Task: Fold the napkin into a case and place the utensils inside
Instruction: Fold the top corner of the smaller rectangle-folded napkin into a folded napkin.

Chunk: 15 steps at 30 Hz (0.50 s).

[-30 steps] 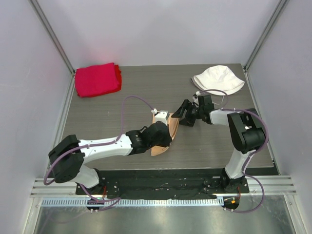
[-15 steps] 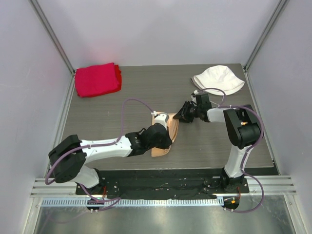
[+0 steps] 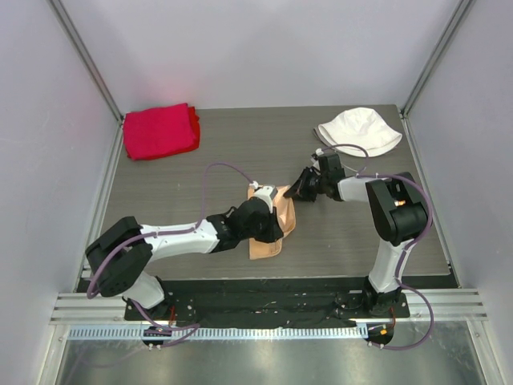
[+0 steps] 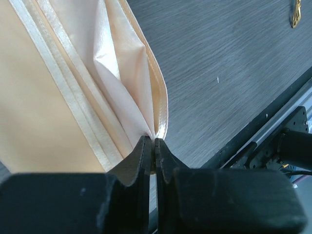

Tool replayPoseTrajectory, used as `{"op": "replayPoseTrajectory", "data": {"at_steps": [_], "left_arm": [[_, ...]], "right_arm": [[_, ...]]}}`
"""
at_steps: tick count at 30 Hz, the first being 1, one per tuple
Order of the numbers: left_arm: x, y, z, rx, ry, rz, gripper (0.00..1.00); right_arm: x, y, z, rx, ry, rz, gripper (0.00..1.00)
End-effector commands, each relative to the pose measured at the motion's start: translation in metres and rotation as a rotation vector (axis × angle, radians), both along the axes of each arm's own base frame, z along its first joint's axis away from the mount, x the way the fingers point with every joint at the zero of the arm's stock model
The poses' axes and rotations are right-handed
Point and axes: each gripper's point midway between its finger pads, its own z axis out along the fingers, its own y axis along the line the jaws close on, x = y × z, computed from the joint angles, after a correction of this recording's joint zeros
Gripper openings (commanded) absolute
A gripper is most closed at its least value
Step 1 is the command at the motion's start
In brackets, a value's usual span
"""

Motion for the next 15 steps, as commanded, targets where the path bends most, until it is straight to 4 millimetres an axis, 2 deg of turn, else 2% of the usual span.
{"op": "replayPoseTrajectory", "data": {"at_steps": [1,3,6,7,9,10,12,15], "left_arm": [[0.006,-0.023,0.022,-0.096,-0.025,-0.058,0.06],[0.003,-0.026,0.021,-0.119,-0.005,-0.066,0.04],[-0.001,-0.028,0.017,-0.125,0.016,-0.075,0.03],[-0.001,-0.028,0.019,-0.131,0.015,-0.074,0.03],[-0.002,-0.028,0.019,-0.133,0.017,-0.081,0.03],[-0.003,-0.028,0.020,-0.136,0.019,-0.085,0.03],[-0.005,-0.028,0.023,-0.146,0.022,-0.091,0.03],[-0.009,-0.027,0.026,-0.161,0.031,-0.095,0.02]], "right_arm": [[0.017,0.005,0.021,0.001,-0.076,0.004,0.09],[0.015,0.003,0.019,-0.013,-0.061,0.013,0.22],[0.004,0.001,0.015,-0.025,-0.021,0.028,0.27],[-0.004,-0.002,0.015,-0.034,-0.005,0.027,0.38],[-0.013,-0.005,0.014,-0.042,0.001,0.034,0.46],[-0.021,-0.008,0.009,-0.053,0.015,0.040,0.55],[-0.025,-0.010,0.008,-0.066,-0.005,0.062,0.60],[-0.027,-0.011,0.001,-0.076,-0.008,0.074,0.61]]}}
